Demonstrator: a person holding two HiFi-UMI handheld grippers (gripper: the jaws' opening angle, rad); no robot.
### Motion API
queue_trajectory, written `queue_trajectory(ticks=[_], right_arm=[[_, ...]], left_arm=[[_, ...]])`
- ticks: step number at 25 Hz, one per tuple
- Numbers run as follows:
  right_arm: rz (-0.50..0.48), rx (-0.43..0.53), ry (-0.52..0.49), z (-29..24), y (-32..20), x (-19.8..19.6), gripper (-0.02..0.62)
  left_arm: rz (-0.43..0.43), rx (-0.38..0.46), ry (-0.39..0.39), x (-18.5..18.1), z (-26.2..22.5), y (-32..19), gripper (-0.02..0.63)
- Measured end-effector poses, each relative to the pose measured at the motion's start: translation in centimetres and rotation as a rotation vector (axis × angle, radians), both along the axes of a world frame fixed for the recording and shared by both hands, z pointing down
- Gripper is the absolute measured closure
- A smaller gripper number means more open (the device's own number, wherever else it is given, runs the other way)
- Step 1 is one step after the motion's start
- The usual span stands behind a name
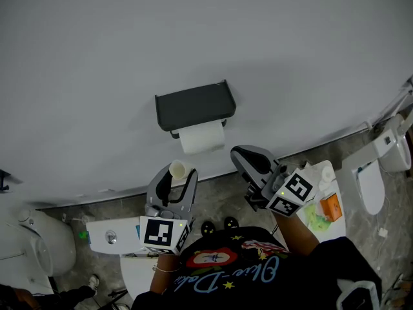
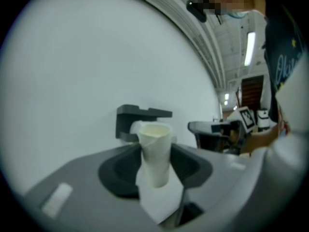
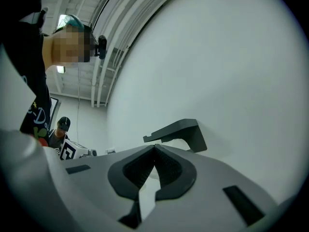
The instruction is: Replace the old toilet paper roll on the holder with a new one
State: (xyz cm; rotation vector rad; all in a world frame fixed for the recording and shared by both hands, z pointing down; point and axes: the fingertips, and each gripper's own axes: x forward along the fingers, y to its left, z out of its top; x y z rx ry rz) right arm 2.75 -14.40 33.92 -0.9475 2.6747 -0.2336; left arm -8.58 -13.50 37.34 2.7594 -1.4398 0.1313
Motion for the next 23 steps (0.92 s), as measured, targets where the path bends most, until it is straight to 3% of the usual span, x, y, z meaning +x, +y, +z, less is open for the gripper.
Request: queue_trajectory(ticks=[23], right_arm=[[0.027, -0.011, 0.015, 0.74, -0.36, 0.0, 0.583]], left_arm=[[0.005, -0.019, -0.001, 0.04, 0.56, -0.1, 0.422]])
